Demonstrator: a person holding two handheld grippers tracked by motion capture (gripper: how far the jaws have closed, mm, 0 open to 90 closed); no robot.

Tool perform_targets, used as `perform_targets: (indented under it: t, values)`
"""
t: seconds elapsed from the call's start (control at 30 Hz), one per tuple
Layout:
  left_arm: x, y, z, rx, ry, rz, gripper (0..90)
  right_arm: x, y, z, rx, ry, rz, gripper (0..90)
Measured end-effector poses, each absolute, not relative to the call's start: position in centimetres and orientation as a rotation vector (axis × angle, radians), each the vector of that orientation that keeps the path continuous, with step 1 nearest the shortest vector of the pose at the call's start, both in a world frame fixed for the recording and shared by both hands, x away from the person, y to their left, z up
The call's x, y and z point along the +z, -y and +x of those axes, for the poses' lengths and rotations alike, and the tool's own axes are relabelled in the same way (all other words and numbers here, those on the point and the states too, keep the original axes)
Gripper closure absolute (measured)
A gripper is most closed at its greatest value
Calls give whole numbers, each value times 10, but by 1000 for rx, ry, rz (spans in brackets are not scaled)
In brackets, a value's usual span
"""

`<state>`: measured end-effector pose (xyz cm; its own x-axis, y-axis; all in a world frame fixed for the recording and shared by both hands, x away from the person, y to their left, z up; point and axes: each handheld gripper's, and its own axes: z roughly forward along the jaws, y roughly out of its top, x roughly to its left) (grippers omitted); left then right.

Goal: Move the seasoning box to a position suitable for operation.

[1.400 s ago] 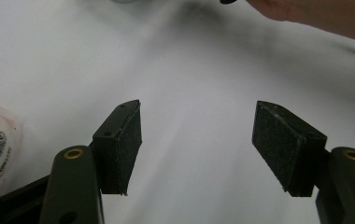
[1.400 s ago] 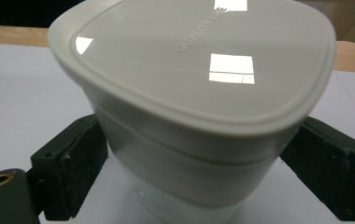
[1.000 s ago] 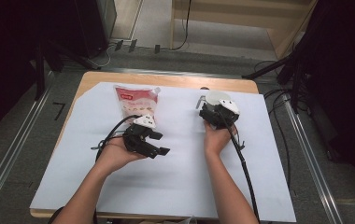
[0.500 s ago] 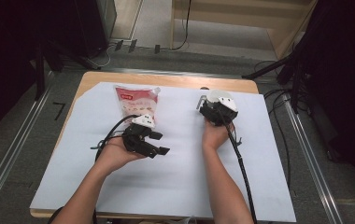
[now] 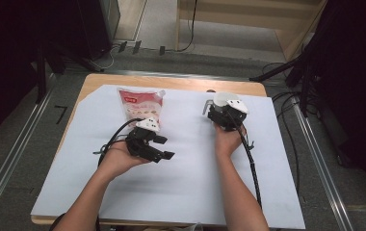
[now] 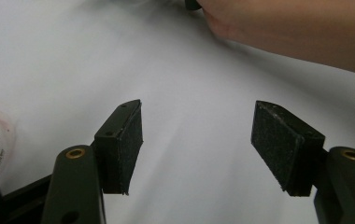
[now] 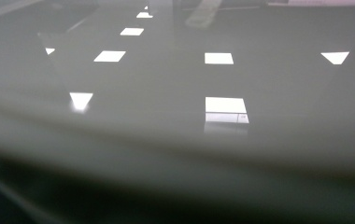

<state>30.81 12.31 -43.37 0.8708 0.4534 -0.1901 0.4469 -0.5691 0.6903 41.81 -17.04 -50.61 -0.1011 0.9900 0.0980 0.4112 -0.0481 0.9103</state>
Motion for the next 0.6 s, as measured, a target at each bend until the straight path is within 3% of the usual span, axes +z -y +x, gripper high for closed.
perform_targets:
  t: [0.27,0.6]
  values:
    - [-433,-125,308,17,-657,2237,350,-479,170,390,1212,-1647,1441,112]
    - [-432,-127,308,35,-660,2235,350,-473,159,334,1280,-1764,1347,112]
